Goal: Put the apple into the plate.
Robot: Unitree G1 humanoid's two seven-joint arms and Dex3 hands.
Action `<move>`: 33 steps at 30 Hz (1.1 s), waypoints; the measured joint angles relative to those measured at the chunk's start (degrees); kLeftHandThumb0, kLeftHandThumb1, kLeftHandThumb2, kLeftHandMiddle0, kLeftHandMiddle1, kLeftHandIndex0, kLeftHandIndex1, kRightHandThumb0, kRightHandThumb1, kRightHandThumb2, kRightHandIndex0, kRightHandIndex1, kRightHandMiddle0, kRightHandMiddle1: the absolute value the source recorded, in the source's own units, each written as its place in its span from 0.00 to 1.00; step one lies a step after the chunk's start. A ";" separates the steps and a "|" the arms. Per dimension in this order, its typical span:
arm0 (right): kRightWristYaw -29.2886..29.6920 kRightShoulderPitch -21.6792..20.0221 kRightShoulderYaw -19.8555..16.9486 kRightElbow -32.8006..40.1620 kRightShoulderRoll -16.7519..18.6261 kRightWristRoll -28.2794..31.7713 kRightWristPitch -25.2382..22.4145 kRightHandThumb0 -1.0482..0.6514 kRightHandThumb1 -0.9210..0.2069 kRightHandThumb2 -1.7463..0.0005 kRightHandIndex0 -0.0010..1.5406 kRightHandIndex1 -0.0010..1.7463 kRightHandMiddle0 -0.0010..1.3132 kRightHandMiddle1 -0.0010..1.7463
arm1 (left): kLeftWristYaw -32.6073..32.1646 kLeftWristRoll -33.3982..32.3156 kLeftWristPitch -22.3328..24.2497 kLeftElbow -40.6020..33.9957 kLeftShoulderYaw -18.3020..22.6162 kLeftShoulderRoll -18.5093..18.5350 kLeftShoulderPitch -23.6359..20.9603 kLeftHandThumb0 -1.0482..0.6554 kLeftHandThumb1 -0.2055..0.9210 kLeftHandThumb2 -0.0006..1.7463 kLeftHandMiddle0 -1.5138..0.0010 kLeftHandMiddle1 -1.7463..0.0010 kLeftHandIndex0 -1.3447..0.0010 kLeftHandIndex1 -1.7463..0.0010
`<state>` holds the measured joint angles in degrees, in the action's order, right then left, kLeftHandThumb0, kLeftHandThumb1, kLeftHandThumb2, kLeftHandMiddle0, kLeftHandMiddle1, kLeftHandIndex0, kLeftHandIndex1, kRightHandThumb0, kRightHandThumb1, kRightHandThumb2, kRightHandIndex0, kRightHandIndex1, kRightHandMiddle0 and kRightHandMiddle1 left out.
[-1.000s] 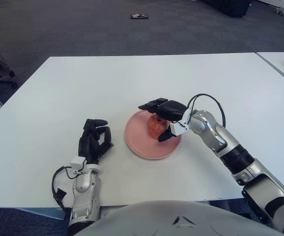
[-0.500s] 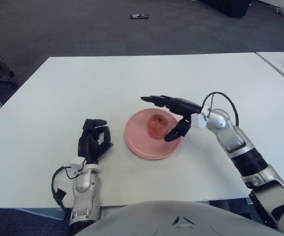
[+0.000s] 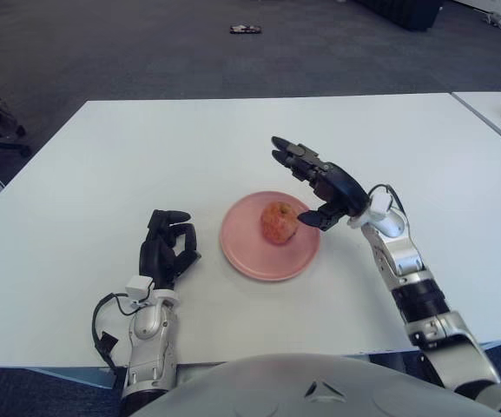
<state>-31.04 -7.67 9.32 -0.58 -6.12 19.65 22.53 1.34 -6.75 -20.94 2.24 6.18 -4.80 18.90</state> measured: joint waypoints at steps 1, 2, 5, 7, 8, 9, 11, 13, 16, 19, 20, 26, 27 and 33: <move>1.76 0.73 -0.70 0.87 1.98 0.04 0.75 0.02 0.02 0.69 0.00 0.00 0.00 0.00 | -0.01 -0.02 0.16 -0.10 0.03 0.00 0.11 0.39 0.79 0.49 0.35 0.00 0.75 0.00; 3.66 1.35 -1.39 1.52 3.74 -0.04 1.44 0.02 0.01 0.67 0.00 0.00 0.00 0.00 | -0.03 -0.04 0.33 -0.12 0.04 0.00 0.15 0.39 0.79 0.49 0.34 0.00 0.75 0.00; 8.57 2.25 -3.58 2.53 6.96 -0.39 2.30 0.05 0.03 0.65 0.01 0.18 0.00 0.28 | -0.03 -0.03 0.83 -0.19 0.00 0.00 0.33 0.39 0.80 0.49 0.34 0.00 0.75 0.00; 11.83 3.12 -5.08 3.43 8.91 -0.72 2.89 0.09 0.06 0.61 0.01 0.33 0.00 0.47 | -0.03 0.02 0.87 -0.29 -0.10 0.00 0.41 0.39 0.81 0.48 0.34 0.00 0.76 0.00; 13.44 3.72 -5.81 3.83 9.91 -0.93 3.39 0.12 0.10 0.57 0.00 0.42 0.00 0.57 | -0.03 0.08 0.86 -0.37 -0.14 0.01 0.44 0.39 0.81 0.48 0.34 0.00 0.76 0.00; 15.25 4.43 -6.47 4.10 11.00 -1.18 3.98 0.16 0.14 0.53 0.01 0.49 0.03 0.67 | -0.04 0.16 0.86 -0.51 -0.15 0.01 0.50 0.39 0.81 0.47 0.34 0.00 0.76 0.00; 19.02 5.66 -7.52 4.20 12.79 -2.40 5.14 0.22 0.20 0.44 0.05 0.58 0.08 0.78 | -0.06 0.22 0.86 -0.84 -0.17 -0.10 0.83 0.39 0.81 0.47 0.34 0.00 0.76 0.00; 23.07 7.08 -8.66 4.09 13.06 -5.42 6.67 0.27 0.21 0.43 0.09 0.64 0.14 0.85 | -0.12 0.38 0.86 -0.96 -0.20 -0.06 0.84 0.39 0.81 0.47 0.34 0.00 0.76 0.00; 29.44 8.98 -10.23 3.49 13.14 -10.68 9.62 0.36 0.16 0.53 0.15 0.69 0.19 0.95 | -0.17 0.58 0.87 -1.07 -0.28 0.00 0.96 0.39 0.81 0.47 0.34 0.00 0.76 0.00; 35.45 10.09 -11.37 2.77 13.14 -14.37 11.54 0.38 0.22 0.50 0.21 0.73 0.25 0.98 | -0.25 0.49 0.98 -1.23 -0.21 0.02 1.16 0.39 0.81 0.47 0.34 0.00 0.76 0.00; 37.55 10.24 -11.72 2.37 13.14 -15.93 12.26 0.38 0.26 0.47 0.24 0.77 0.28 0.99 | -0.22 0.29 1.15 -1.33 -0.21 0.02 1.16 0.39 0.81 0.47 0.35 0.00 0.76 0.00; 51.32 8.29 -13.82 -5.50 13.15 -24.80 17.90 0.37 0.36 0.39 0.39 0.96 0.35 1.00 | 0.30 -1.32 1.47 -1.71 -0.17 -0.01 1.32 0.39 0.80 0.48 0.35 0.00 0.76 0.00; 53.12 7.45 -14.14 -7.43 13.15 -25.77 18.68 0.37 0.37 0.37 0.41 0.97 0.36 1.00 | 0.33 -1.33 1.44 -1.71 -0.20 0.00 1.32 0.39 0.80 0.48 0.35 0.00 0.76 0.00; 58.80 4.69 -14.04 -13.49 13.05 -30.07 24.92 0.36 0.41 0.34 0.50 1.00 0.38 1.00 | 0.29 -0.49 0.84 -1.67 -0.64 0.12 1.42 0.39 0.80 0.48 0.35 0.00 0.75 0.00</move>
<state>27.76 -2.98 -4.73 -14.07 6.93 -10.42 47.45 1.63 -7.24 -20.11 0.57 5.54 -4.68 20.32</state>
